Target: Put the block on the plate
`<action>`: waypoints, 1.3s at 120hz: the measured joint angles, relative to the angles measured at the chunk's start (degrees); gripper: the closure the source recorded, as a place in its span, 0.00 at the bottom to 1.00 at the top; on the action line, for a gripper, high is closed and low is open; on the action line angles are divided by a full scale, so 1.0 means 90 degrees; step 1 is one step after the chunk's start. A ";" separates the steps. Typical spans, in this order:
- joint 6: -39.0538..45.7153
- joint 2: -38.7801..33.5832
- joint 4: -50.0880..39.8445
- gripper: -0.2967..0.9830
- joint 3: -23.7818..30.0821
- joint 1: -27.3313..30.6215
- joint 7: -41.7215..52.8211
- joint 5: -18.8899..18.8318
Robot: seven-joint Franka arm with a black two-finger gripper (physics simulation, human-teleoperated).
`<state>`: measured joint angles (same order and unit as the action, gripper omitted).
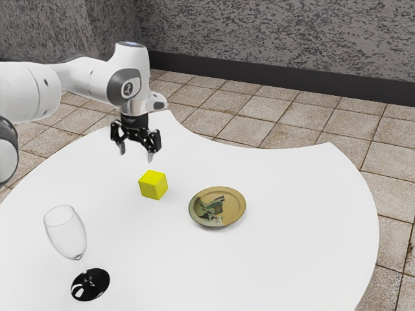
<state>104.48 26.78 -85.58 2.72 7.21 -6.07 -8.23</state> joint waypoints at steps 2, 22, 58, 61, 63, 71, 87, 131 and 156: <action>0.0021 0.0077 0.0074 0.23 0.0005 0.0001 0.0019 0.0001; 0.0163 0.0646 0.0544 0.23 0.0064 0.0013 0.0188 0.0020; 0.0254 0.1459 0.1095 0.23 0.0275 0.0183 0.0393 0.0042; 0.0257 0.1484 0.1104 0.23 0.0282 0.0206 0.0406 0.0042; 0.0260 0.1505 0.1108 0.23 0.0285 0.0217 0.0415 0.0043; 0.0270 0.1598 0.1115 0.23 0.0291 0.0256 0.0446 0.0048; 0.0286 0.1771 0.1127 0.23 0.0293 0.0290 0.0499 0.0052; 0.0302 0.2234 0.1390 0.26 0.0457 0.0421 0.0594 0.0059; 0.0302 0.2215 0.1443 0.38 0.0494 0.0430 0.0626 0.0062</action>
<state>107.20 46.71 -72.59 7.17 11.07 -0.44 -7.67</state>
